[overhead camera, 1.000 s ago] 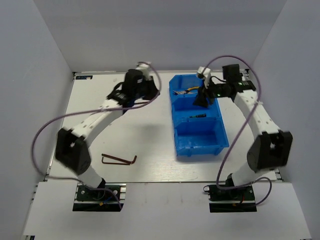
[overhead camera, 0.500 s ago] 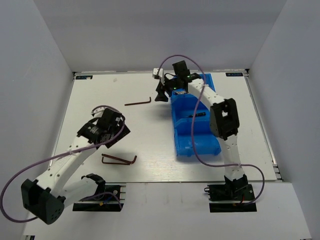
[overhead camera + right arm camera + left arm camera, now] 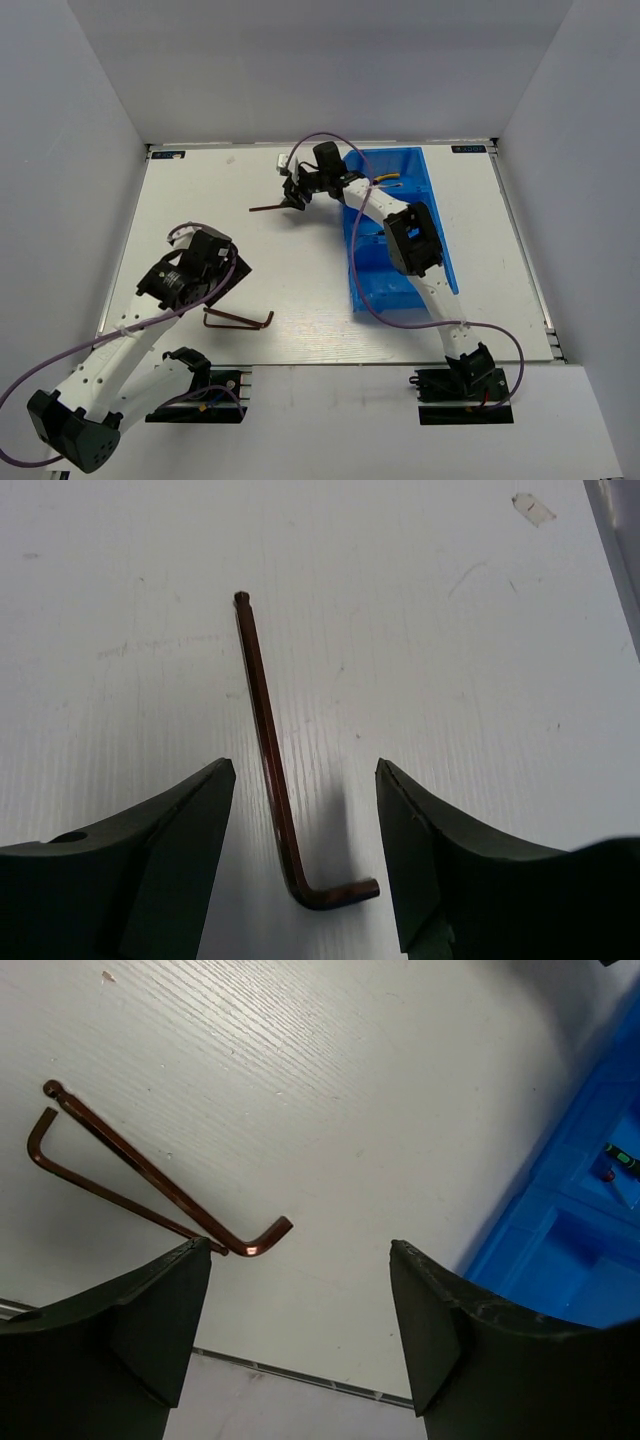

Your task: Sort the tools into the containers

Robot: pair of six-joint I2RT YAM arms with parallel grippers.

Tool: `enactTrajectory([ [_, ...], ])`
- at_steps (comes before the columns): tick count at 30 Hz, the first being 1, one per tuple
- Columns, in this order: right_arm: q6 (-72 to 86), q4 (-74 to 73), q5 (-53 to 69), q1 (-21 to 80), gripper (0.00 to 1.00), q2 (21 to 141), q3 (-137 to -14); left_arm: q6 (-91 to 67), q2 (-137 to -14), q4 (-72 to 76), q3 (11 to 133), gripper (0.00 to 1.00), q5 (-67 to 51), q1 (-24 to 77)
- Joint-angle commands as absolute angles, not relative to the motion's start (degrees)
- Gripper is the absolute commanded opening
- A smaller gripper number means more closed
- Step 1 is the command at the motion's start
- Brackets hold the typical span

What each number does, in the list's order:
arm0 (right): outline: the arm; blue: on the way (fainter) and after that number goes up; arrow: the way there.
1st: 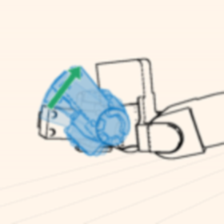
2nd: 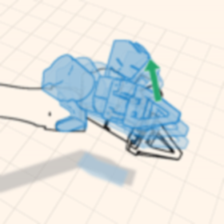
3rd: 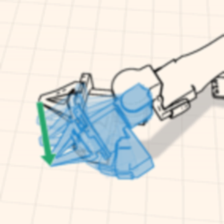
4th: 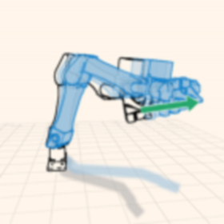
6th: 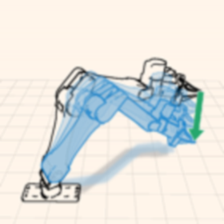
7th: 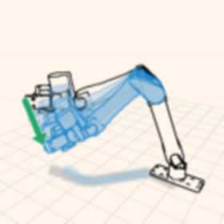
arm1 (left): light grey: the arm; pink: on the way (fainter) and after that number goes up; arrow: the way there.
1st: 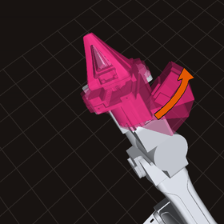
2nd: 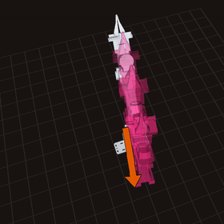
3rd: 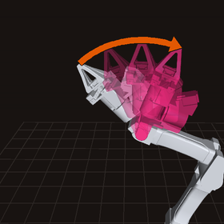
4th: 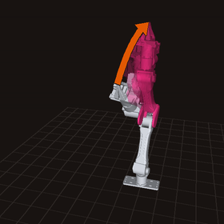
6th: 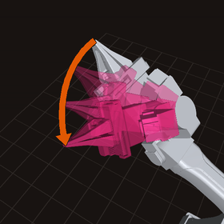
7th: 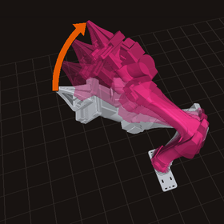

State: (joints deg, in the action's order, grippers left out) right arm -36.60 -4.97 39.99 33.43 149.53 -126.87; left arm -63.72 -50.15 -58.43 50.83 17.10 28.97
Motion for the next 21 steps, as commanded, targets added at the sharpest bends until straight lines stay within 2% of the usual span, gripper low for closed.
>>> enactTrajectory([
  [1,-34.63,0.97,40.51,33.75,0.65,148.1,-126.48,-64.42,-50.09,-59.06,50.36,0.82,17.23,29.0],
  [6,-35.59,-4.12,44.38,34.1,0.65,148.97,-126.83,-63.9,-51.24,-58.54,50.36,0.83,17.23,29.0],
  [11,-37.09,-7.47,41.93,34.63,0.65,151.08,-130.42,-62.76,-51.77,-57.83,50.89,0.83,17.23,29.0],
  [21,-43.33,-14.15,41.93,34.63,0.65,152.23,-129.9,-62.75,-51.24,-58.44,50.89,0.83,17.23,29.0],
])
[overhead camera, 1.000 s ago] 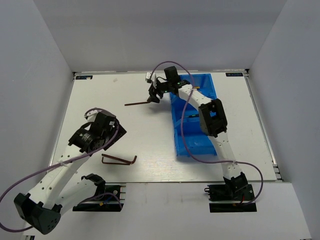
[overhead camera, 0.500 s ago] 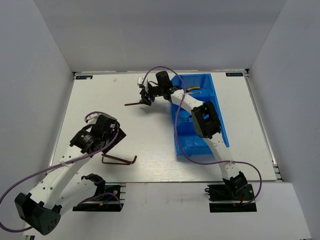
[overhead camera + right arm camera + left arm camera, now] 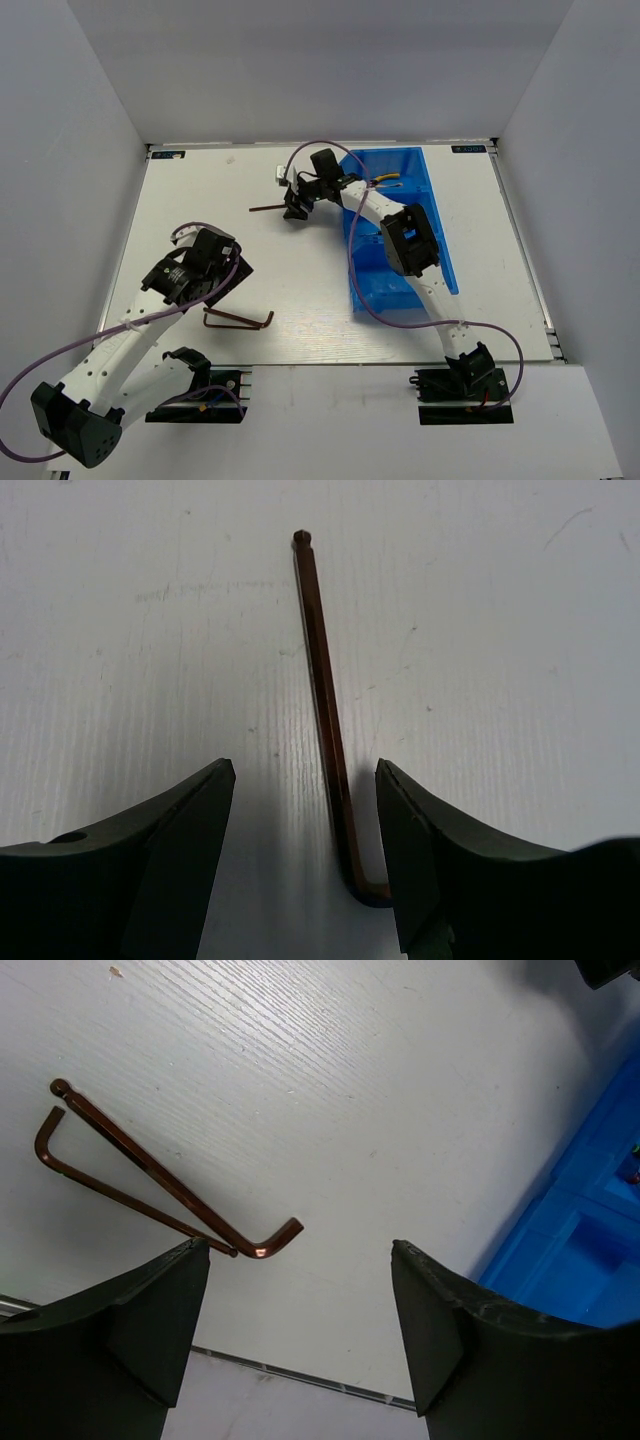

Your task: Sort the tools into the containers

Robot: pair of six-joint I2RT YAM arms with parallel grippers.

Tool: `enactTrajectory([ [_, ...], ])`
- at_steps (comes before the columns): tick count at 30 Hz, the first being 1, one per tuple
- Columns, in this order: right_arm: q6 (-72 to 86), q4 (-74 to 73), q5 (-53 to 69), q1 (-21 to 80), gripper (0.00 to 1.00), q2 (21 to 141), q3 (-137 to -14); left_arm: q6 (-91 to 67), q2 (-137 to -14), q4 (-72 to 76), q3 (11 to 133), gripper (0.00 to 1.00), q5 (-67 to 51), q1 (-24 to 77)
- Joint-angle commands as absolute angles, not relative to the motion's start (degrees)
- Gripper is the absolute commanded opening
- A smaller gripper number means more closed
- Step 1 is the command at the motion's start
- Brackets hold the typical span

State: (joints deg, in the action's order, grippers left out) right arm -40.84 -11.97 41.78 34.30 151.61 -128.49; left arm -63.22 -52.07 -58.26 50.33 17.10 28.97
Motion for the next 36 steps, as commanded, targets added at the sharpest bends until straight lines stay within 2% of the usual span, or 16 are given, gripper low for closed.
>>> enactTrajectory([
  [1,-43.5,-14.59,41.84,34.72,0.65,152.49,-129.9,-62.75,-51.24,-58.45,50.89,0.83,17.23,29.0],
  [11,-48.07,-23.99,43.85,34.89,0.62,152.23,-130.34,-62.75,-49.57,-60.03,51.42,0.83,17.23,29.0],
  [18,-57.9,-42.78,45.71,34.98,0.58,149.6,-130.26,-62.75,-48.52,-60.56,51.42,0.83,17.75,29.0],
  [21,-59.41,-45.78,45.0,34.98,0.58,148.19,-127.97,-62.75,-48.52,-60.03,51.42,0.83,17.75,29.0],
  [26,-54.6,-43.87,42.72,35.07,0.56,146.08,-124.82,-62.75,-48.52,-59.5,50.89,0.83,16.7,29.0],
  [29,-43.03,-32.55,38.77,35.24,0.52,143.97,-120.95,-62.75,-48.52,-59.5,50.89,0.83,16.7,29.0],
  [31,-40.71,-31.21,37.53,35.59,0.48,143.79,-121.11,-62.75,-48.52,-59.5,50.89,0.83,16.7,29.0],
  [36,-35.25,-30.5,36.83,37.26,0.48,142.56,-120.33,-62.75,-47.99,-59.5,50.89,0.83,17.23,29.0],
])
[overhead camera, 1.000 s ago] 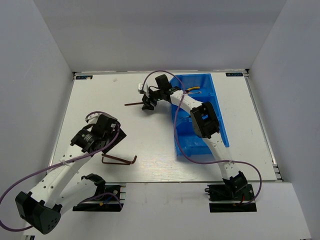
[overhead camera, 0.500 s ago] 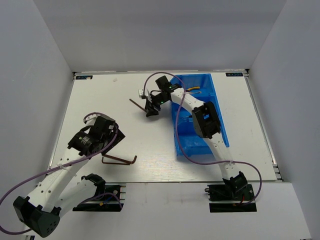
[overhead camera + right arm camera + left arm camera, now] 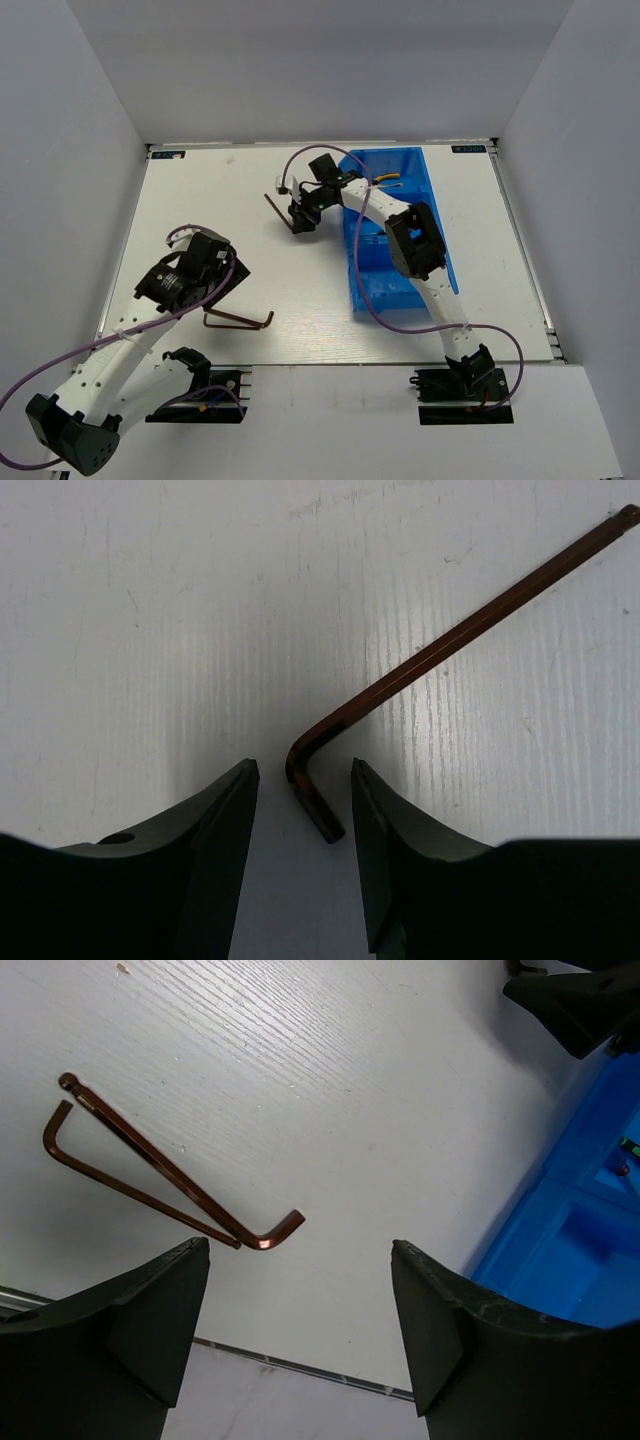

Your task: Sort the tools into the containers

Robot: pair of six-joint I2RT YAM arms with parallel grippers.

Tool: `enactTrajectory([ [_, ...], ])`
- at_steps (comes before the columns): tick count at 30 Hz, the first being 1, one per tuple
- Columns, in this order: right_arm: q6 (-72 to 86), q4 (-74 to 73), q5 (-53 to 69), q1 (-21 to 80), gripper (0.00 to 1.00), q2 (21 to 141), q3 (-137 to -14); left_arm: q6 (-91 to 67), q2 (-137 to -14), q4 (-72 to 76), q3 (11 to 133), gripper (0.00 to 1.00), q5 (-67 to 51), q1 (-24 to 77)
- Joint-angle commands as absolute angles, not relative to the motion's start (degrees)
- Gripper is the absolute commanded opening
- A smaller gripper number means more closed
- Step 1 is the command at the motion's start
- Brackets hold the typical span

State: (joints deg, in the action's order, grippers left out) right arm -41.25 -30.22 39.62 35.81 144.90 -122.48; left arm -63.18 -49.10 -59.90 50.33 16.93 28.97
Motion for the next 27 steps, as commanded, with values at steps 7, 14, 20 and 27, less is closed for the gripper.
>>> enactTrajectory([
  [7,-35.59,-32.07,36.47,38.76,0.5,143.7,-121.72,-61.7,-49.13,-58.97,51.94,0.83,17.23,29.0],
  [14,-47.61,-41.03,37.09,38.85,0.5,145.28,-122.96,-61.7,-49.13,-59.5,51.94,0.83,17.23,29.0],
  [20,-55.45,-45.26,33.23,38.58,0.4,144.41,-120.59,-61.7,-49.13,-59.5,51.94,0.83,17.75,29.0],
  [27,-56.86,-43.24,31.03,39.64,0.26,141.59,-114.62,-61.17,-49.66,-59.5,51.94,0.83,17.75,29.0],
])
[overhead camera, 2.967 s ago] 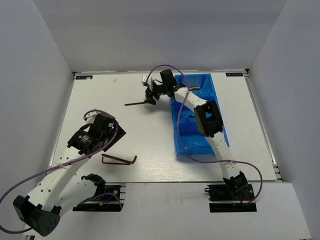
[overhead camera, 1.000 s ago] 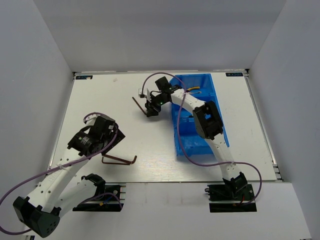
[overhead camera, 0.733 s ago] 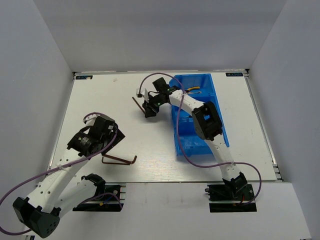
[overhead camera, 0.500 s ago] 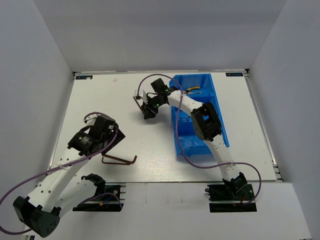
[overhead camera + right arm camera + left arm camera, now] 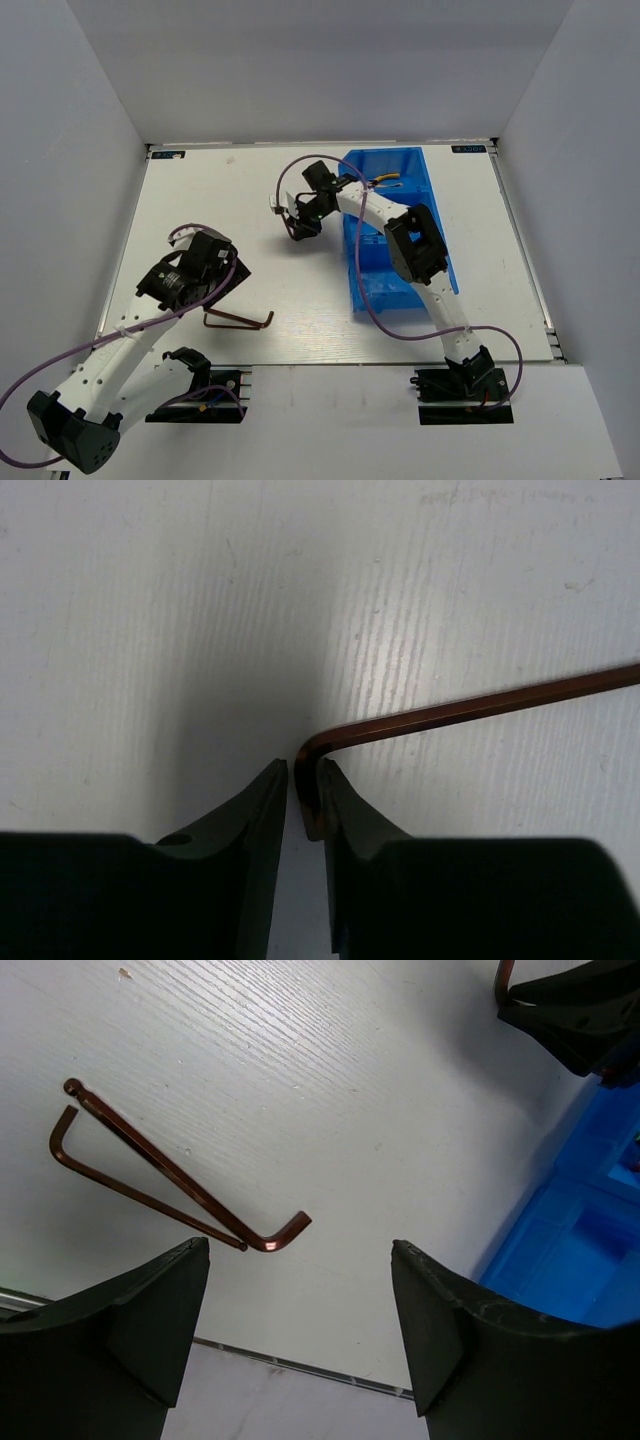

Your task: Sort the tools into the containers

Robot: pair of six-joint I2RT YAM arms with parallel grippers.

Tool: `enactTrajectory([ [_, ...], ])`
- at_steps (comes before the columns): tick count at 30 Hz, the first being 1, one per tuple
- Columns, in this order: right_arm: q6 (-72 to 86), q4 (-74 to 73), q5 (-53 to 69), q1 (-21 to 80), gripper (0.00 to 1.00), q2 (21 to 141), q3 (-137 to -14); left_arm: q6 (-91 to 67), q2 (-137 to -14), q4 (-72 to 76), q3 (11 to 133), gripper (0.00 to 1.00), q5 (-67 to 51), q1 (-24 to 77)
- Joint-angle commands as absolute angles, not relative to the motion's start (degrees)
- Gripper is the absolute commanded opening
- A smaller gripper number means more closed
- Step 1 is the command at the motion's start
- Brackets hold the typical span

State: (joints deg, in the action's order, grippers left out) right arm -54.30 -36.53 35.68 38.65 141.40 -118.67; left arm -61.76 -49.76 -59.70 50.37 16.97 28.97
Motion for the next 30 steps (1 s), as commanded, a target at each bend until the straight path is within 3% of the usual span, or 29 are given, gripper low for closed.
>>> enactTrajectory([
  [1,-56.87,-43.24,30.5,39.64,0.24,141.24,-114.35,-61.17,-49.66,-59.5,51.94,0.83,17.75,29.0],
  [7,-58.01,-46.23,28.74,40.69,0.0,140.28,-114.69,-61.17,-49.66,-59.5,51.94,0.83,17.75,29.0],
  [30,-51.15,-59.33,39.73,40.87,0.0,117.6,-110.13,-59.59,-52.38,-51.06,49.31,0.83,13.01,29.0],
])
